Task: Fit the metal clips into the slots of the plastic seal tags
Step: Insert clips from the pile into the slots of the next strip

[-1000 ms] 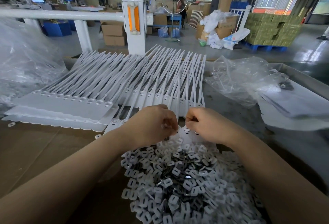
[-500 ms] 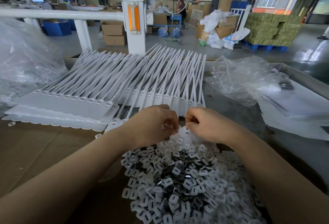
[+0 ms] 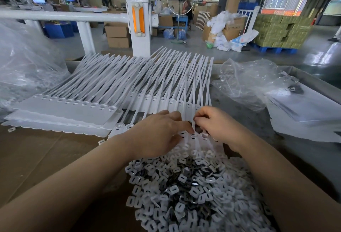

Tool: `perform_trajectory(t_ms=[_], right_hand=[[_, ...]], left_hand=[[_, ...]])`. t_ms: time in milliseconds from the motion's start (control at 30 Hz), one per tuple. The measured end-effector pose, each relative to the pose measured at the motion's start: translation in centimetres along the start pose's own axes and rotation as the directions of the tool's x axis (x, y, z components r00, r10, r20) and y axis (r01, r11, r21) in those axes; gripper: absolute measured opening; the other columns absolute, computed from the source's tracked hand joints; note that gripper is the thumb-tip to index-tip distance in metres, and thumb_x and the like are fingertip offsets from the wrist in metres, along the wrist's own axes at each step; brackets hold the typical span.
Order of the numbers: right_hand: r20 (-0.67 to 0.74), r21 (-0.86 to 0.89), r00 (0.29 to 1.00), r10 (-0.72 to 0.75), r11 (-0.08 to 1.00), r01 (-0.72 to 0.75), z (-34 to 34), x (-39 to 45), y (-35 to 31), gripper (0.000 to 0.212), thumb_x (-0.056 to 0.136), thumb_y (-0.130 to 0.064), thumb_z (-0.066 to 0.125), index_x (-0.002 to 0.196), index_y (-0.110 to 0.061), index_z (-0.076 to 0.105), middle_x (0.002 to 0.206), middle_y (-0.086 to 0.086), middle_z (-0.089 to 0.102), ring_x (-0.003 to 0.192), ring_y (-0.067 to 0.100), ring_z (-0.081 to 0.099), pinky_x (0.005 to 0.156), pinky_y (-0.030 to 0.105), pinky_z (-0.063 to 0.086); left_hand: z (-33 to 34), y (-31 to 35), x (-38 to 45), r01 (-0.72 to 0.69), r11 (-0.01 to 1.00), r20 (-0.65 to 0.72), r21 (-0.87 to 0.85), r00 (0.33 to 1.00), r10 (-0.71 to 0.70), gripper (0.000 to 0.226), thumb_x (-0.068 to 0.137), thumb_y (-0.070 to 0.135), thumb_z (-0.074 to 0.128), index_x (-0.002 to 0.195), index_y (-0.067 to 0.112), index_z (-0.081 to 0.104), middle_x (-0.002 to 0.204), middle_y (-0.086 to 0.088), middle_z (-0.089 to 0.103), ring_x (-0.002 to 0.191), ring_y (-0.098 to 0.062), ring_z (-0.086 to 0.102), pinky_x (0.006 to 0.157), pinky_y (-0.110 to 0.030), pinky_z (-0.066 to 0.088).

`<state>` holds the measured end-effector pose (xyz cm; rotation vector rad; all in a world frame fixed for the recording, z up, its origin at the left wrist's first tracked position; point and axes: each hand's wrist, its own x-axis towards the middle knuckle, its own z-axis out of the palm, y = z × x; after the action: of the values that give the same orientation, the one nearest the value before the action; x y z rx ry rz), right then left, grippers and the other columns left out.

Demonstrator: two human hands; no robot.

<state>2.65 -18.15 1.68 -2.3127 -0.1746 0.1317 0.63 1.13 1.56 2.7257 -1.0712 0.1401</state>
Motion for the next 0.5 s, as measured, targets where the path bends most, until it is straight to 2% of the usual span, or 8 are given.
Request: perform_trajectory(t_ms=[167,233,300,400,500], right_hand=[[-0.021,0.008,1.0,0.013,1.0,-0.013,0.3,0.3,0.3,0.008,0.1,-0.027,0.052,0.096,-0.027,0.06,0.087,-0.006,0.066,0.074,0.007,0.062,0.06,0.023,0.042],[-0.022,0.016,1.0,0.018,1.0,-0.018,0.3,0.3,0.4,0.008,0.1,-0.028,0.053,0.098,-0.027,0.06,0.088,-0.006,0.067,0.076,0.008,0.064,0.061,0.024,0.045],[-0.02,0.026,1.0,0.021,0.999,-0.02,0.3,0.3,0.4,0.008,0.099,-0.029,0.053,0.098,-0.026,0.061,0.089,-0.005,0.068,0.08,0.011,0.067,0.069,0.029,0.052],[-0.023,0.019,1.0,0.016,1.0,-0.016,0.4,0.4,0.3,0.008,0.099,-0.028,0.054,0.099,-0.024,0.061,0.088,-0.004,0.069,0.081,0.013,0.068,0.074,0.032,0.055],[-0.034,0.008,0.999,0.017,1.0,-0.017,0.5,0.4,0.4,0.008,0.1,-0.028,0.054,0.097,-0.024,0.06,0.087,-0.004,0.069,0.08,0.013,0.068,0.074,0.032,0.056]], left_hand=[[-0.5,0.4,0.1,-0.069,0.989,0.045,0.128,0.997,0.063,0.035,0.101,0.031,0.044,0.135,0.038,0.048,0.103,0.007,0.051,0.093,-0.014,0.05,0.085,-0.034,0.047],[-0.8,0.6,0.2,-0.1,0.979,0.058,0.176,0.994,0.091,0.034,0.102,0.03,0.042,0.134,0.037,0.048,0.097,0.009,0.047,0.086,-0.012,0.047,0.078,-0.03,0.043],[-0.9,0.9,0.4,-0.118,0.97,0.069,0.213,0.992,0.105,0.034,0.102,0.026,0.041,0.134,0.036,0.048,0.093,0.011,0.041,0.081,-0.011,0.041,0.073,-0.027,0.035],[-0.8,1.3,0.6,-0.141,0.946,0.054,0.291,0.99,0.131,0.042,0.097,0.017,0.041,0.135,0.035,0.048,0.094,0.013,0.039,0.083,-0.009,0.034,0.076,-0.025,0.028],[-0.9,1.7,0.8,-0.157,0.933,0.043,0.324,0.988,0.151,0.049,0.091,0.012,0.04,0.133,0.033,0.051,0.105,0.009,0.05,0.09,-0.011,0.035,0.083,-0.028,0.032]])
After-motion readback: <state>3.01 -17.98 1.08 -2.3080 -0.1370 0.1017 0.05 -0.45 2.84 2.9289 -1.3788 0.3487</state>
